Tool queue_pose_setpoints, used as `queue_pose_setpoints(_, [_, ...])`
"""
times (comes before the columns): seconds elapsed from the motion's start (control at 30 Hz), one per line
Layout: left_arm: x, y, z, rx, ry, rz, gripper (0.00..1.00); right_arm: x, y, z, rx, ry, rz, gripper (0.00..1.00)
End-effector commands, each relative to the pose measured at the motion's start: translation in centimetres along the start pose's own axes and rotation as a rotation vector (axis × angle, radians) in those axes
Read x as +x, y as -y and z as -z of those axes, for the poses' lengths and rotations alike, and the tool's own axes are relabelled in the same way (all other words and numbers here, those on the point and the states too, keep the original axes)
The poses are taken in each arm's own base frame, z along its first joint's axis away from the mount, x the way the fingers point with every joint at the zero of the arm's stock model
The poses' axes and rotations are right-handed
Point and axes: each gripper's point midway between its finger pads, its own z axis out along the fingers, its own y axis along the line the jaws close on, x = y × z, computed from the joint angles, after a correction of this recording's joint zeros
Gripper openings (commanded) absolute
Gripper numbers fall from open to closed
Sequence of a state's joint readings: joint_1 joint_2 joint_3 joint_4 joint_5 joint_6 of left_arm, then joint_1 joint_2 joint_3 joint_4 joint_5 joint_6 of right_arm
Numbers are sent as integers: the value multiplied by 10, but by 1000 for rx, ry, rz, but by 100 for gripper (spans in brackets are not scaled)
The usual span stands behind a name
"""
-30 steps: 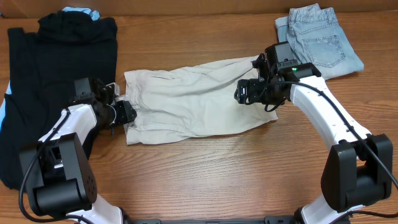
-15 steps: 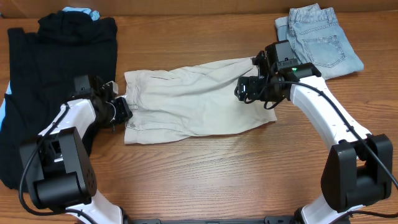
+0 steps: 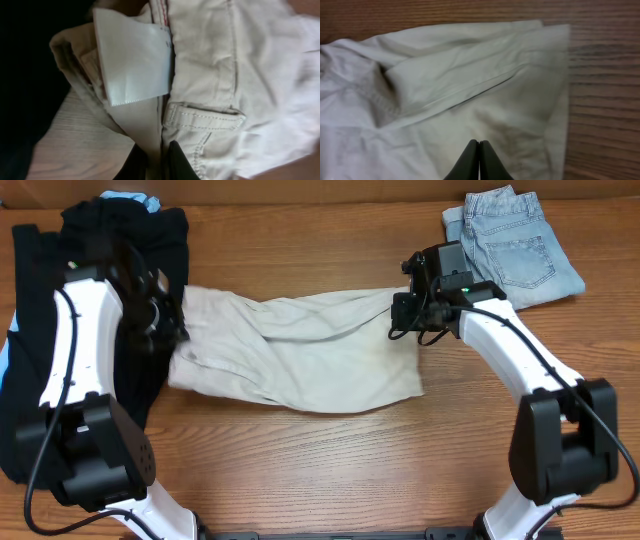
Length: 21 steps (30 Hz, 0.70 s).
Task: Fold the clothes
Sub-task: 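Fold the left end over toward the right gripper with the left gripper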
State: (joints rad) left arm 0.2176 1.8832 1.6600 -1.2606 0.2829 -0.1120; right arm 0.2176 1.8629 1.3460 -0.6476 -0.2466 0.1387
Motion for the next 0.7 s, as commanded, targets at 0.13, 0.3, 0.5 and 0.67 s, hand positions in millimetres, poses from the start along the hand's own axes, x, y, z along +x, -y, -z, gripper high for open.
queue_pose_setpoints(0.13, [-23, 36, 64, 15, 133, -124, 4, 34, -6, -52, -115, -156, -58, 4])
queue_pose_setpoints(0.3, [-18, 69, 65, 30, 135, -204, 4, 64, 2, -83, -137, -269, -104, 4])
queue_pose_setpoints(0.5, [3, 115, 50, 15, 104, -331, 4, 75, 5, -94, -139, -309, -129, 4])
queue_pose_setpoints(0.67, [14, 159, 40, 16, 130, -351, 4, 75, 4, -94, -142, -311, -140, 4])
